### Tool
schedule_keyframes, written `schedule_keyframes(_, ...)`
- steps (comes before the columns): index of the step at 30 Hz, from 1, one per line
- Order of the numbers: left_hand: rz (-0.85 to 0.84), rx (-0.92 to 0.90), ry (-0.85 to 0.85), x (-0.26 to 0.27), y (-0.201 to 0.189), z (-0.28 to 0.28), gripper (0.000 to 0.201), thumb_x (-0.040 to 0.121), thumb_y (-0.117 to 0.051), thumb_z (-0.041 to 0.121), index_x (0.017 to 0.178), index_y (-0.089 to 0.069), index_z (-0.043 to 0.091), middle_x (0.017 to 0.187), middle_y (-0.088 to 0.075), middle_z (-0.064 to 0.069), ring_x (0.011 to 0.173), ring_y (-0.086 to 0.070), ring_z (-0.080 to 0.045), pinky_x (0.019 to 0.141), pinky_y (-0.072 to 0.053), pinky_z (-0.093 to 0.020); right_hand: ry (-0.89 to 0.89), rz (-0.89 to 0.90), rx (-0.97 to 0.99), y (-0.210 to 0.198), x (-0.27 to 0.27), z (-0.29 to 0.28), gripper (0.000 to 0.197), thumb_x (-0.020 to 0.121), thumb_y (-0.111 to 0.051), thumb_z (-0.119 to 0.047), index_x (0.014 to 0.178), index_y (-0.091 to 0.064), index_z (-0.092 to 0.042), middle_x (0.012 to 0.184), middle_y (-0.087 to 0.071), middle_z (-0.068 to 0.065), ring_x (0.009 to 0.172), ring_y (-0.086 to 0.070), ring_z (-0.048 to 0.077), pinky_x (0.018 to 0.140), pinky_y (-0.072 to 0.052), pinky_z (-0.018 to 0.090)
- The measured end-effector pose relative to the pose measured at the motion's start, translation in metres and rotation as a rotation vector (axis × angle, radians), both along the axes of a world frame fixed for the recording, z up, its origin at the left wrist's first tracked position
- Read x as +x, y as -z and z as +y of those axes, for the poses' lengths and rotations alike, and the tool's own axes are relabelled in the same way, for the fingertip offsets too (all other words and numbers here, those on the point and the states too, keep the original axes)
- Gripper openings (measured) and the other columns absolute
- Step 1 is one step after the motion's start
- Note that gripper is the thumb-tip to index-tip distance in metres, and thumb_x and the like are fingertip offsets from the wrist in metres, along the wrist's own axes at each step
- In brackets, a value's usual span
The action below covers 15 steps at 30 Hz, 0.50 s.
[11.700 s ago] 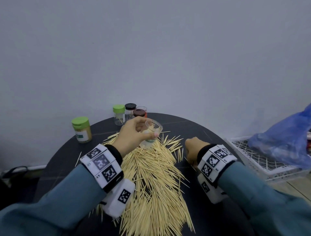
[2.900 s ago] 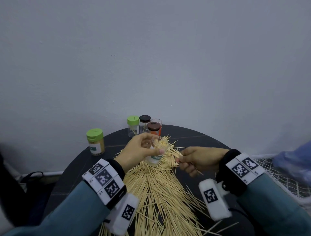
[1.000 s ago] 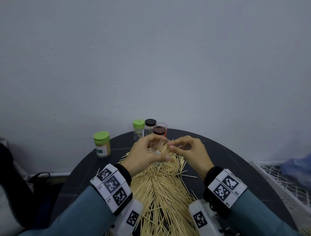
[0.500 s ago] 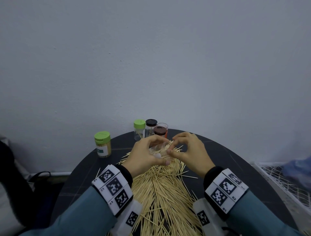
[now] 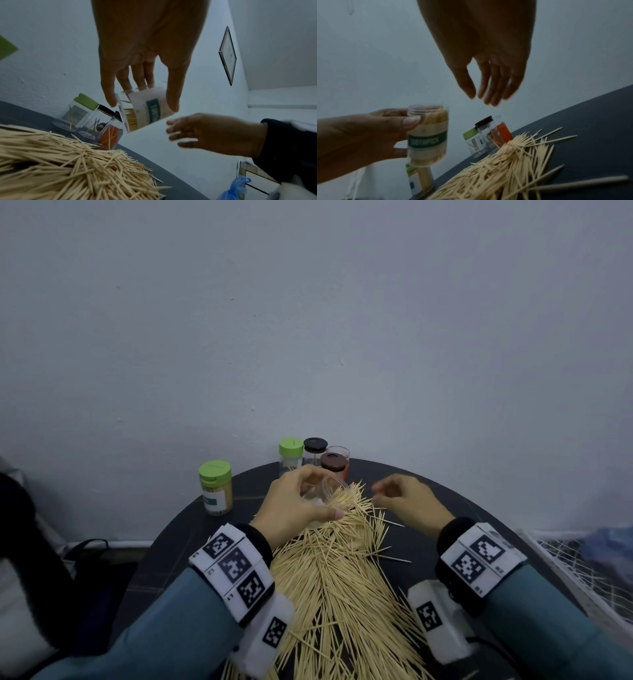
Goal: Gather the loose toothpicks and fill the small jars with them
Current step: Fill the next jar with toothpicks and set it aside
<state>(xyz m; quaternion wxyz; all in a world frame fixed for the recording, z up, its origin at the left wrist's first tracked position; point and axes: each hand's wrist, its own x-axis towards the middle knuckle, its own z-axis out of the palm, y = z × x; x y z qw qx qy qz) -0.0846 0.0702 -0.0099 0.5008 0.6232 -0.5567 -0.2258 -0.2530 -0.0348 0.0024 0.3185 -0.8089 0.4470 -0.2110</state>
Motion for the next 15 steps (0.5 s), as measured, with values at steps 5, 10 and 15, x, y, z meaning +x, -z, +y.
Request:
schedule_keyframes(5,0.053,0.016,-0.013,0.009,-0.002,-0.006,0.054,0.064,-0.085,0.02,0.112,-0.061,0.025,0.111,-0.064,0.009,0.104,-0.057,-0.004,0.078,-0.038,-0.008,-0.038,0.666,0.082,0.006,0.024,-0.017,0.044,0.085,-0.064,-0.038,0.112,-0.054,-0.006,0.111,-0.059,0.008,0.094,-0.054,0.017,0.071,-0.04,0.024)
schedule_keyframes(10,0.058,0.017,-0.006,0.016,-0.005,-0.01,0.051,0.065,-0.085,0.02,0.108,-0.06,0.028,0.108,-0.064,0.01,0.104,-0.055,-0.006,0.08,-0.039,-0.011,0.004,0.715,0.081,0.015,0.044,-0.024,0.07,0.08,-0.067,-0.045,0.132,-0.044,-0.003,0.131,-0.053,0.01,0.119,-0.052,0.023,0.091,-0.043,0.028)
schedule_keyframes(15,0.077,0.009,0.007,0.019,-0.007,-0.012,0.052,0.066,-0.084,0.019,0.111,-0.06,0.026,0.105,-0.062,0.013,0.1,-0.055,0.0,0.071,-0.038,-0.007,0.001,0.735,0.116,0.021,0.053,-0.025,0.057,0.077,-0.073,-0.038,0.118,-0.055,-0.003,0.111,-0.062,0.008,0.099,-0.059,0.022,0.084,-0.048,0.031)
